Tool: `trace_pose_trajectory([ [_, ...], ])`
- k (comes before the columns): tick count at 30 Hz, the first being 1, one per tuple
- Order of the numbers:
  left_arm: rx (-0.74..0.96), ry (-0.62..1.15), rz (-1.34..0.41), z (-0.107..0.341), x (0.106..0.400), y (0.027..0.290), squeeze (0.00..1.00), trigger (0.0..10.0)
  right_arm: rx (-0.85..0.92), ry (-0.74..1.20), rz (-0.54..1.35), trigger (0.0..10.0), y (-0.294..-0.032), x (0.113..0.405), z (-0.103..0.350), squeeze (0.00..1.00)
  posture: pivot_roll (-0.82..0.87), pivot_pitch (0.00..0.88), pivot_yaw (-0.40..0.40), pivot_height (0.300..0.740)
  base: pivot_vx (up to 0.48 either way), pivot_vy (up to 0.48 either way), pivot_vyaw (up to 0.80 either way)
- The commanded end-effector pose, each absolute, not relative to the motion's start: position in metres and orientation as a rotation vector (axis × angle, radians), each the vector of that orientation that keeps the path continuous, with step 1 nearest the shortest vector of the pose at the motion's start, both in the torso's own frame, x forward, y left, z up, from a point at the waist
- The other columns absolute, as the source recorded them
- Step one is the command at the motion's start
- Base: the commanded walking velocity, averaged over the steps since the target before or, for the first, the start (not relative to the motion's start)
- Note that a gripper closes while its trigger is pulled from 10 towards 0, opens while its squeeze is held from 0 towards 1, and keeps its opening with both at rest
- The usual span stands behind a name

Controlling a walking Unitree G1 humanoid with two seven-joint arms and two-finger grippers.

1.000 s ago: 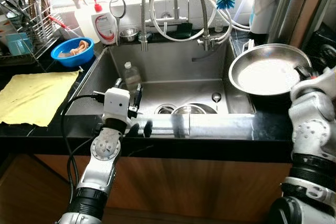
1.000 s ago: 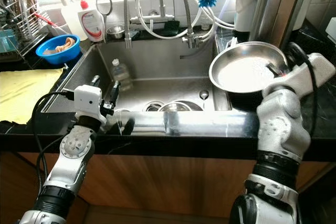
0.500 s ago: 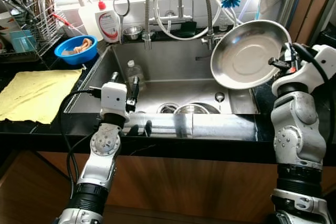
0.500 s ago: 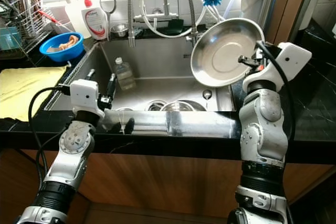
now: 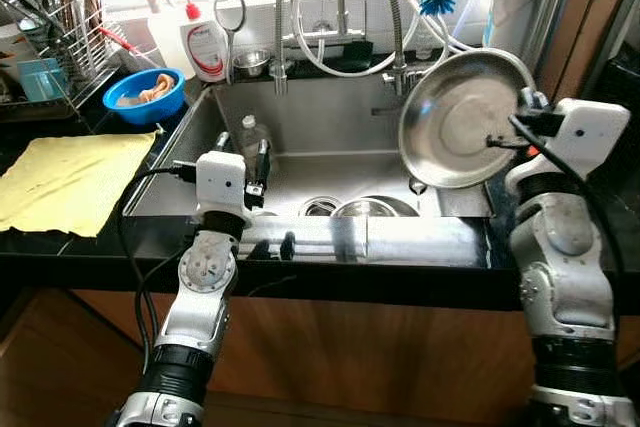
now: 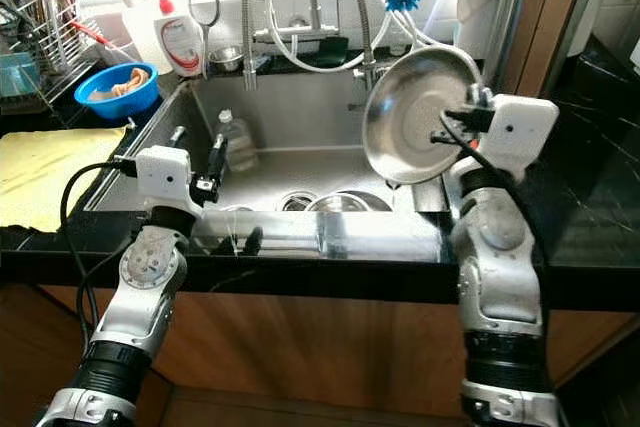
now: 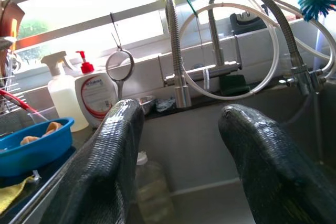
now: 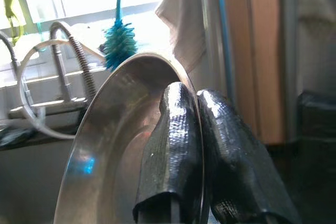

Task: Kitchen organization

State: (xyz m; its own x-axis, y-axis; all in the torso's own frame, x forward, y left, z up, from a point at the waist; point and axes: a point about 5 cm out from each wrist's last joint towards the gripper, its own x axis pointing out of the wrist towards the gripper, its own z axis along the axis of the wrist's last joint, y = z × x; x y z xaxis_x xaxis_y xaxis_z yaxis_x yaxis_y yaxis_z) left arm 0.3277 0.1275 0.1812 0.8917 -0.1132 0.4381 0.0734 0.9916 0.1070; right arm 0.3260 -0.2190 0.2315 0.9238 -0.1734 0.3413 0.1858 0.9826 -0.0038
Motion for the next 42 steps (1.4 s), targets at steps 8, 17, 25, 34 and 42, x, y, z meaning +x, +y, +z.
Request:
trace_pose_trajectory([
  [8,0.035,-0.471,-0.037,0.182,0.330,0.130,0.00,10.0,-0.075,-0.397,-0.161,10.0,-0.219,0.325,0.246,0.00,-0.29,0.000,0.100,0.740,0.000,0.325,0.00],
  [17,0.049,-0.473,-0.009,0.181,0.330,0.138,0.00,10.0,-0.067,-0.384,-0.135,10.0,-0.214,0.331,0.245,0.00,-0.27,0.000,0.083,0.740,0.000,0.347,0.00],
  [25,0.073,-0.467,-0.067,0.181,0.331,0.128,0.00,10.0,-0.062,-0.395,-0.134,10.0,-0.215,0.331,0.248,0.00,-0.28,0.000,0.096,0.740,0.000,0.090,0.00],
  [34,0.079,-0.459,-0.063,0.181,0.331,0.129,0.00,10.0,-0.082,-0.388,-0.151,10.0,-0.218,0.329,0.245,0.00,-0.28,0.000,0.098,0.740,0.000,0.000,0.00],
  [42,0.077,-0.457,-0.057,0.180,0.331,0.132,0.00,10.0,-0.092,-0.385,-0.161,10.0,-0.217,0.330,0.246,0.00,-0.27,0.000,0.097,0.740,0.154,0.000,0.00],
])
